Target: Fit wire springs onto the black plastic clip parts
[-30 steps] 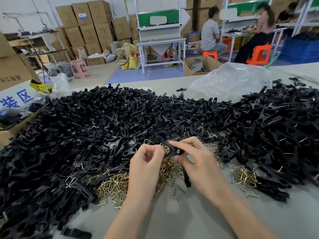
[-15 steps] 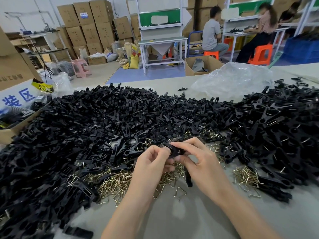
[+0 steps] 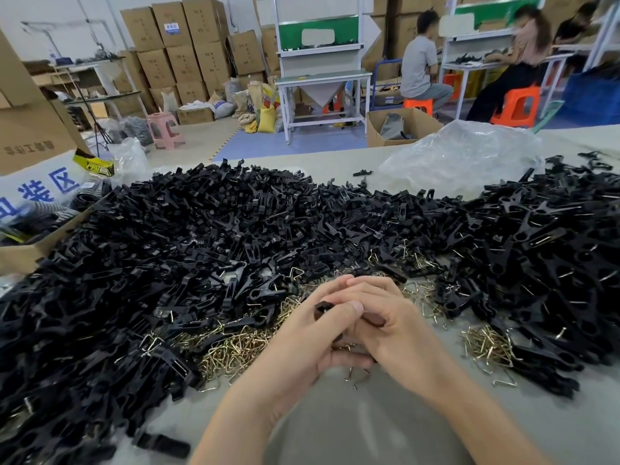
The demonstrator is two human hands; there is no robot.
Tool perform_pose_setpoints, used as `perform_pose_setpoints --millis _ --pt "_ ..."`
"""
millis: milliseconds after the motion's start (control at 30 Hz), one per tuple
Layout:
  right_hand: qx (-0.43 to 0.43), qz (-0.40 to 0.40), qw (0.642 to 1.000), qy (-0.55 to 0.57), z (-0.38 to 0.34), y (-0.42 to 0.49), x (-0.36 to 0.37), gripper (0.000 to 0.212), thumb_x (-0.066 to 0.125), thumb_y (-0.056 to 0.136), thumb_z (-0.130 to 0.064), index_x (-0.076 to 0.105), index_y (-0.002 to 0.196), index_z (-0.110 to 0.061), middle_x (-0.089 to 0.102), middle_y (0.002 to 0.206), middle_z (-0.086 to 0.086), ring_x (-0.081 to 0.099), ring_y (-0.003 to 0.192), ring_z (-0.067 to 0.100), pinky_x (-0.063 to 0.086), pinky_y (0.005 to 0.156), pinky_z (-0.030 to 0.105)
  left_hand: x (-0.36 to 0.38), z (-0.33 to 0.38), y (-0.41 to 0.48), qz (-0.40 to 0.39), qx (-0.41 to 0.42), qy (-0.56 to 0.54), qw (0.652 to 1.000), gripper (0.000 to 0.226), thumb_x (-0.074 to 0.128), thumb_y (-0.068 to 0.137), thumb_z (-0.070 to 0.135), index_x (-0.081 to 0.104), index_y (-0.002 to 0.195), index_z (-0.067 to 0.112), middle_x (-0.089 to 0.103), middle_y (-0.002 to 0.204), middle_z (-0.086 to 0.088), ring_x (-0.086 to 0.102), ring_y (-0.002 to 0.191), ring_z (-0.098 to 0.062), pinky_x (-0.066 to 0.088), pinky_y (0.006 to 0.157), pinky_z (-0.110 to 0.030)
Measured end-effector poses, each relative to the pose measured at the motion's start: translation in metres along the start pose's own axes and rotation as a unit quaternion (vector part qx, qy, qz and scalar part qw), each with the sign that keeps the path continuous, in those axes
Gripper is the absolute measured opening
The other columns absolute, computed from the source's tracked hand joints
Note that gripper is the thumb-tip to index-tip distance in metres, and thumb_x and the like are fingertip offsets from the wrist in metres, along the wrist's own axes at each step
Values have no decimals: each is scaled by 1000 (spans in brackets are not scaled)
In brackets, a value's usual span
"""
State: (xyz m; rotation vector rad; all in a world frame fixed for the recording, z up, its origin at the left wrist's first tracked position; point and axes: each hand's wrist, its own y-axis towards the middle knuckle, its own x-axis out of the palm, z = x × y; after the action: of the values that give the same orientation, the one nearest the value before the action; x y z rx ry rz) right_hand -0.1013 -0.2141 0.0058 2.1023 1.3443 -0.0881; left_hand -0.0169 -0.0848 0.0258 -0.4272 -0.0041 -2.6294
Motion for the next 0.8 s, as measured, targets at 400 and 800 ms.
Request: perform_pose_setpoints --millis 400,800 --pt "34 -1 999 2 6 -1 -1 70 76 88 -12 50 136 -56 41 140 -32 40 141 10 44 112 36 1 -3 6 107 42 37 993 19 68 85 26 78 100 22 76 90 -12 72 81 -18 59 75 -29" --pt "22 88 995 46 9 7 -16 29 75 84 -22 70 100 -45 66 119 -21 69 102 3 51 82 12 8 -1 4 11 20 -8 1000 62 70 85 45 51 137 17 73 114 -16 70 100 -29 60 73 -33"
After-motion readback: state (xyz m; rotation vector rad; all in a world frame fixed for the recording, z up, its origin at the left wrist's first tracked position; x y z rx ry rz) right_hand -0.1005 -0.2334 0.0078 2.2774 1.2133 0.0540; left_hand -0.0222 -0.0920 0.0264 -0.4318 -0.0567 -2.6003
